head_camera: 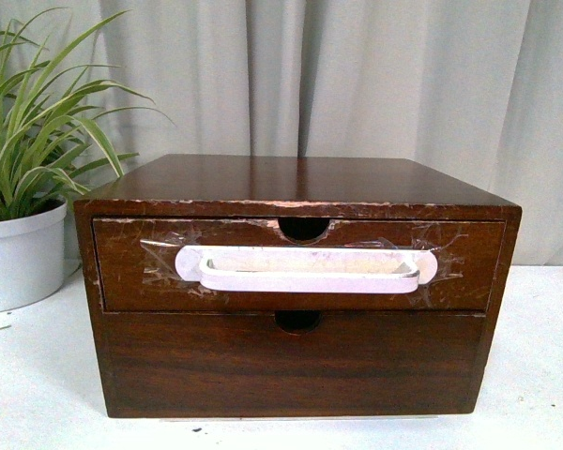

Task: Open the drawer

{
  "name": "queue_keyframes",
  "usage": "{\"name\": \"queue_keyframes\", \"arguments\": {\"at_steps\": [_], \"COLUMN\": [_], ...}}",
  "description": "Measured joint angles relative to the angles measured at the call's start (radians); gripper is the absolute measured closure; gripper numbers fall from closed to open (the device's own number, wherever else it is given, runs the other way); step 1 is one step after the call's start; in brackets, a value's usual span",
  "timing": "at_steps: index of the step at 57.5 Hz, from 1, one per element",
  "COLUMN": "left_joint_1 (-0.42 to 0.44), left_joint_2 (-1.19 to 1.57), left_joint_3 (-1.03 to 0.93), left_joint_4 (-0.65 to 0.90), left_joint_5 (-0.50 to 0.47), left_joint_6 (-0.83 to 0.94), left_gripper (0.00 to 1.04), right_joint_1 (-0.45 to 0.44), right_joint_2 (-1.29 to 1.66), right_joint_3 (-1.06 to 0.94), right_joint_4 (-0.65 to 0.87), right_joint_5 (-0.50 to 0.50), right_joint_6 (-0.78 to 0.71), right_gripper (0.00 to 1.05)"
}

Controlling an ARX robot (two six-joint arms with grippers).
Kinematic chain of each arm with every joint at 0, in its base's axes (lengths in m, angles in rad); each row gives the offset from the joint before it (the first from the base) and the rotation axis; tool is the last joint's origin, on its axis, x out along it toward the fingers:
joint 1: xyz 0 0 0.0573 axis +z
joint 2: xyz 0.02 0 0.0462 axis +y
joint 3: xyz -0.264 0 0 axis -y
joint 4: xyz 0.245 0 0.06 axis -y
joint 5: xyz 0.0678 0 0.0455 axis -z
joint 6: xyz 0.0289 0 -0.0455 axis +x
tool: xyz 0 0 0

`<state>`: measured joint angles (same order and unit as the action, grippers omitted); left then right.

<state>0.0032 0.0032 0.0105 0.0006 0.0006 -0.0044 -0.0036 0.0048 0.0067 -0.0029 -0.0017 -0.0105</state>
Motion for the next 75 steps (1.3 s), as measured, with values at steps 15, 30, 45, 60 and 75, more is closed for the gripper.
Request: {"name": "queue_keyframes", "arguments": {"at_steps": [15, 30, 45, 60, 75], "left_joint_1": [0.0, 0.0, 0.0, -0.042, -0.066], "left_joint_2": [0.0, 0.0, 0.0, 0.052, 0.341], "left_joint_3": [0.0, 0.0, 0.0, 0.023, 0.19], "left_joint_4": [0.0, 0.0, 0.0, -0.062, -0.013], "left_joint_5": [0.0, 0.0, 0.0, -0.151, 0.119], "left_joint_6": [0.0, 0.0, 0.0, 0.085, 0.332], "left_gripper": [0.06, 0.06, 0.06, 0.06, 0.06], "right_joint_1": [0.0, 0.0, 0.0, -0.106, -0.098], "right_joint_2": [0.0, 0.0, 0.0, 0.117, 0.439], "right_joint_3": [0.0, 0.0, 0.0, 0.049, 0.264], "right_joint_4": [0.0, 0.0, 0.0, -0.082, -0.077], "right_joint_5": [0.0, 0.0, 0.0, -0.378, -0.531], "right_joint_6": [0.0, 0.0, 0.0, -0.031, -0.255], "right_gripper": [0.09, 0.09, 0.09, 0.09, 0.09]}}
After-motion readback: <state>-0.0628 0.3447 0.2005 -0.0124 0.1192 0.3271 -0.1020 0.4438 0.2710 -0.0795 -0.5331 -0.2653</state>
